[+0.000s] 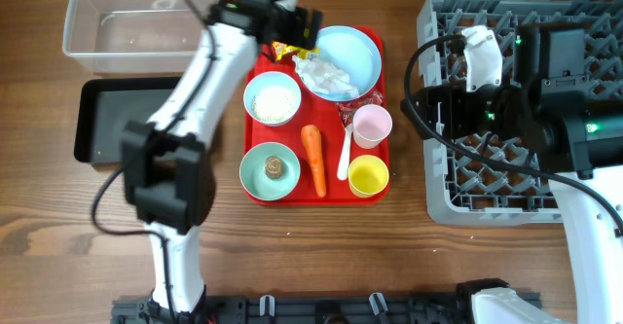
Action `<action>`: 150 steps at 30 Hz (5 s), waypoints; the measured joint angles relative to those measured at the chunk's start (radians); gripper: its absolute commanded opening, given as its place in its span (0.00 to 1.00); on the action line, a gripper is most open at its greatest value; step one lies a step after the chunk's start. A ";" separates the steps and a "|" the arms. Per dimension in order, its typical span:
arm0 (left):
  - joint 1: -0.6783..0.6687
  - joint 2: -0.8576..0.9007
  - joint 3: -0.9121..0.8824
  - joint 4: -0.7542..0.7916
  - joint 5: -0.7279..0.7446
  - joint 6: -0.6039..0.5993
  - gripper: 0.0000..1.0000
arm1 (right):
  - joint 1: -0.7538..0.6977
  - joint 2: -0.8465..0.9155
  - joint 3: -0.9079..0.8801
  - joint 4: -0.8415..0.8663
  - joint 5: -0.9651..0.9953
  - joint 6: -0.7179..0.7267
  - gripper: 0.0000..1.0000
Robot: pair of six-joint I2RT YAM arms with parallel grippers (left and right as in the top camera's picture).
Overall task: Sort waste into correct bins and load items into the dishwasher rack
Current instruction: 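Reach the left gripper to the yellow snack wrapper and grasp it, then carry the wrapper with the left gripper and drop it into the clear bin, then move the left gripper to the tissue on the blue plate and grasp it, then carry the tissue with the left gripper and drop it into the clear bin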
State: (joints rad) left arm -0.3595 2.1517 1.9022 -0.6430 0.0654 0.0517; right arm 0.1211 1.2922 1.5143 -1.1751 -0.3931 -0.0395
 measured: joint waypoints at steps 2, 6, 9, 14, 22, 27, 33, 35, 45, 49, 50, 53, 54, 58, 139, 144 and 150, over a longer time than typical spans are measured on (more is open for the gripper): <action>-0.024 0.042 0.000 0.021 -0.039 0.000 0.99 | 0.000 0.000 0.000 -0.001 0.000 0.000 0.99; -0.034 0.100 0.000 0.040 -0.082 0.000 0.98 | 0.000 0.000 0.000 -0.009 0.000 0.000 0.98; -0.033 0.128 0.000 0.045 -0.122 -0.012 0.94 | 0.000 0.000 -0.001 -0.011 0.000 0.000 0.97; -0.031 0.152 0.000 0.051 -0.155 -0.034 0.44 | 0.000 0.000 -0.001 -0.012 0.000 0.000 0.93; -0.031 0.180 0.000 0.056 -0.173 -0.039 0.04 | 0.000 0.000 -0.001 -0.012 0.001 -0.001 0.88; -0.031 0.180 0.000 0.078 -0.174 -0.038 0.04 | 0.000 0.000 -0.001 -0.015 0.002 -0.001 0.87; -0.031 0.133 0.000 0.058 -0.174 -0.038 0.04 | 0.000 0.000 -0.001 -0.015 0.009 -0.001 0.86; -0.031 0.091 0.000 0.039 -0.174 -0.038 0.04 | 0.000 0.000 -0.001 -0.015 0.009 -0.001 0.86; 0.021 -0.151 0.001 -0.055 -0.174 -0.038 0.04 | 0.000 0.000 -0.001 -0.015 0.009 -0.001 0.86; 0.093 -0.177 0.001 -0.092 -0.174 -0.038 0.04 | 0.000 0.000 -0.001 -0.017 0.010 -0.001 0.86; 0.111 -0.177 0.001 -0.102 -0.174 -0.038 0.04 | 0.000 0.000 -0.001 -0.017 0.010 -0.001 0.86; 0.186 -0.176 0.001 -0.123 -0.175 -0.038 0.04 | 0.000 0.000 -0.001 -0.017 0.010 -0.001 0.86; 0.208 -0.176 0.001 -0.124 -0.176 -0.038 0.04 | 0.000 0.000 -0.001 -0.017 0.010 -0.001 0.86; 0.303 -0.176 0.001 -0.113 -0.181 -0.038 0.04 | 0.000 0.000 -0.001 -0.017 0.011 -0.001 0.86; -0.118 0.183 0.015 -0.079 -0.006 0.060 0.04 | 0.000 0.000 -0.001 -0.041 0.012 -0.001 0.86; -0.092 0.045 0.047 -0.113 -0.007 0.040 0.04 | 0.000 0.000 -0.001 -0.041 0.012 -0.001 0.86; 0.026 -0.137 0.084 -0.113 -0.007 0.036 0.04 | 0.000 0.000 -0.001 -0.041 0.012 -0.001 0.85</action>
State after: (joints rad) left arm -0.3332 2.0144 1.9865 -0.7563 0.0586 0.0879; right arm 0.1211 1.2922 1.5135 -1.2160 -0.3809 -0.0402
